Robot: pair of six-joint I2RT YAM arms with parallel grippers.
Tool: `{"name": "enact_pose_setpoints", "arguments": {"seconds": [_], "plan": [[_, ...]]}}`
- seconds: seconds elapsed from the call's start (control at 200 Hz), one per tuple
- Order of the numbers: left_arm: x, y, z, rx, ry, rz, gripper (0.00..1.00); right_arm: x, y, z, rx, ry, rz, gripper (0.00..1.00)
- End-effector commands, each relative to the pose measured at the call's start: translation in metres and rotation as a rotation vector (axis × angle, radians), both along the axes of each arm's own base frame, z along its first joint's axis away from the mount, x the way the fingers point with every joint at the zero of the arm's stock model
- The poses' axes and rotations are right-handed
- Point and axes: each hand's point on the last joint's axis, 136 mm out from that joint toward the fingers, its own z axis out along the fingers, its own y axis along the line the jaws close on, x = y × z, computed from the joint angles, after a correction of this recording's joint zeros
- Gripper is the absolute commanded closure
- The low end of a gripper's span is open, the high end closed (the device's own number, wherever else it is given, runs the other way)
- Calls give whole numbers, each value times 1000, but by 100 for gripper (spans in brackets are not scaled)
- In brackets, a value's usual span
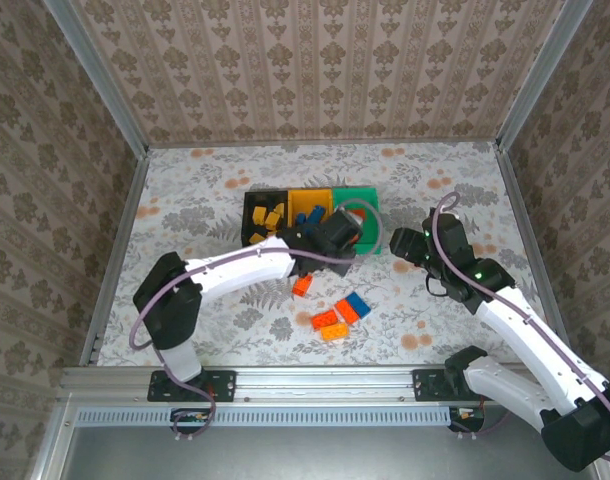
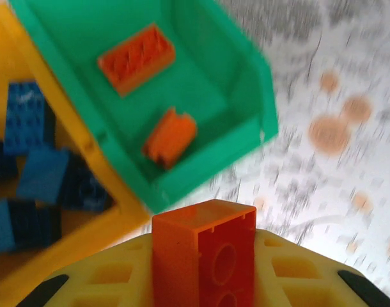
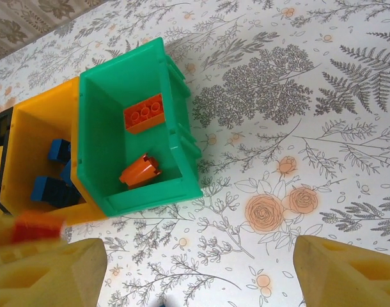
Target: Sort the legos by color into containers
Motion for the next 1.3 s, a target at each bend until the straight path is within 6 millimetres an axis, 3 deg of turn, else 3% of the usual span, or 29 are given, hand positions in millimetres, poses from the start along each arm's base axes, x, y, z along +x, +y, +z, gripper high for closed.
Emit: {"name": "enact_pose_setpoints", "arguments": {"seconds": [0.0,0.16,0.38,0.55,0.665,0.845,1.0,1.075,1.18,1.295], "plan": [[29,-17,2,-72,41,17,76,-9,-6,-13,-7,47,-11,22],[72,-30,0,-92,46,62,76,-11,-6,-17,-3,57,-5,22],[104,-47,-10,-83,70,82,73,-12,-4,-20,5,65,10,22],[119,-53,-19,-68,102,104,61,-11,1,-25,6,84,40,21],[120,-57,-7,-99,99,107,47,-10,4,-26,4,96,61,21],[109,-56,36,-209,69,95,24,-11,19,-32,25,119,143,20],[83,-41,67,-309,50,84,8,-12,46,-42,48,155,261,20],[67,-27,73,-334,46,85,0,-17,61,-53,17,192,321,21],[37,-6,76,-353,50,84,0,-28,89,-71,-33,238,415,20],[6,31,70,-334,20,125,0,-38,126,-83,-53,262,511,20]]}}
